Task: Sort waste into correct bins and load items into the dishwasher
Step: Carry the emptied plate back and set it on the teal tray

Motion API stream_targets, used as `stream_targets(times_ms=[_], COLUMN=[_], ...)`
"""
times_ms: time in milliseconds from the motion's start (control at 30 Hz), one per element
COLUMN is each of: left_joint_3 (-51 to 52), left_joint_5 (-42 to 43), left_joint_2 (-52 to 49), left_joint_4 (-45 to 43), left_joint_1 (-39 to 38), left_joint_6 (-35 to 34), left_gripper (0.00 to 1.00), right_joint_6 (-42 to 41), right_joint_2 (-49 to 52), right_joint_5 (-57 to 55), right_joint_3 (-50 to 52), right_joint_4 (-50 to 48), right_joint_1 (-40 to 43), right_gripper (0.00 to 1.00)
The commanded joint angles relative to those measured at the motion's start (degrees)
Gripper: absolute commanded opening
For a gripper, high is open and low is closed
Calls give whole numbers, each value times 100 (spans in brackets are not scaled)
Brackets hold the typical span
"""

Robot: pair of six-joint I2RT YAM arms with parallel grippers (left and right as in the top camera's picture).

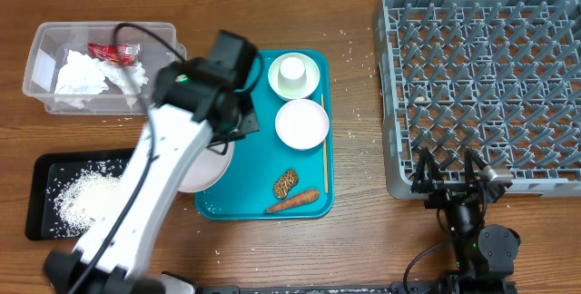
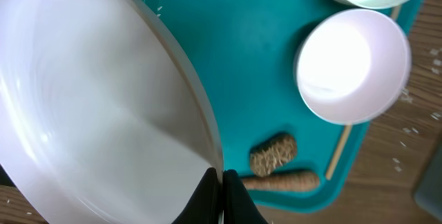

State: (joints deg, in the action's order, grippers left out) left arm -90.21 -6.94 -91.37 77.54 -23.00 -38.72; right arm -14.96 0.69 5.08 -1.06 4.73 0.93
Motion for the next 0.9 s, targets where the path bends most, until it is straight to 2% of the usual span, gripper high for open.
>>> stream_targets(times_ms=[0, 267, 533, 867], left_joint_3=[7, 9, 7, 11], left_joint_5=[-507, 387, 345, -225], left_joint_2=[-505, -1423, -1751, -1816], left_joint_4=[-122, -649, -1178, -1226], left_joint_1=[-66, -70, -70, -70], left_joint_6=[-374, -299, -48, -44], left_gripper=[4, 4, 4, 4], right_joint_6=[0, 2, 0, 2], right_joint_2=[-52, -52, -52, -52], right_joint_5=[-50, -50, -50, -50], right_joint_3=[59, 59, 59, 59], right_joint_4=[-33, -33, -33, -33], right_joint_1=[-28, -28, -28, -28], right_gripper=[100, 100, 100, 100])
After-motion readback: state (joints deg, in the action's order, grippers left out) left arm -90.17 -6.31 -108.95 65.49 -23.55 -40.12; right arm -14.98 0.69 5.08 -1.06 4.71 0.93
